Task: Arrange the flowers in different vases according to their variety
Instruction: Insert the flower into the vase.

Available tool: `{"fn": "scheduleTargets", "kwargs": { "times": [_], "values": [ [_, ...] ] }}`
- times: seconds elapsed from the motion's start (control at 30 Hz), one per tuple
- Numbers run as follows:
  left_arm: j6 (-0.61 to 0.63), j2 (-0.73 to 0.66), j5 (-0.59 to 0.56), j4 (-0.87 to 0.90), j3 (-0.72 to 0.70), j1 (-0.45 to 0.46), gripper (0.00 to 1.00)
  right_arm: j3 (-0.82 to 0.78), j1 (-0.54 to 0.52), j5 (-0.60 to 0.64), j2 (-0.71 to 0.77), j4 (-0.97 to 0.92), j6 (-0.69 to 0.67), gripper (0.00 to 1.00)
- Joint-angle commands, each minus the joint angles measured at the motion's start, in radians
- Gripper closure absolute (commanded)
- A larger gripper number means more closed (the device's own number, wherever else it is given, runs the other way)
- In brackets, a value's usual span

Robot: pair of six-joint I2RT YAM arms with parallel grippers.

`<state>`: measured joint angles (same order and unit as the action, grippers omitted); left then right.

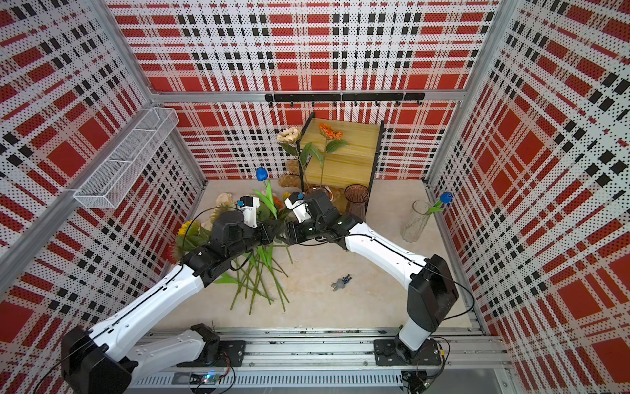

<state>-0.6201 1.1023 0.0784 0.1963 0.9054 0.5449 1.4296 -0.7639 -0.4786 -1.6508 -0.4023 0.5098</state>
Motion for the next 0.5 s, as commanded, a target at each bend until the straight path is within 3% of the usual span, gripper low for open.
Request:
{"fn": "scheduleTargets", "kwargs": {
  "times": [0.0, 0.13, 0.27, 0.47],
  "values": [
    [-0.007, -0.014, 0.005, -0.041, -0.016, 0.006, 1.00, 0.032, -0.011, -0.014, -0.022, 0.027, -0.005, 0.45],
    [-0.018, -0.024, 0.011, -0.055, -0.029, 0.006, 1.00, 0.037, -0.012, -0.014, -0.033, 0.018, -0.011, 0.50],
    [-0.023, -0.025, 0.018, -0.056, -0.031, 0.006, 1.00, 0.040, -0.012, -0.015, -0.033, 0.020, -0.012, 0.69],
    [-0.023, -0.033, 0.023, -0.057, -0.035, 0.006, 1.00, 0.054, -0.014, -0.017, -0.038, 0.021, -0.011, 0.83]
  ]
}}
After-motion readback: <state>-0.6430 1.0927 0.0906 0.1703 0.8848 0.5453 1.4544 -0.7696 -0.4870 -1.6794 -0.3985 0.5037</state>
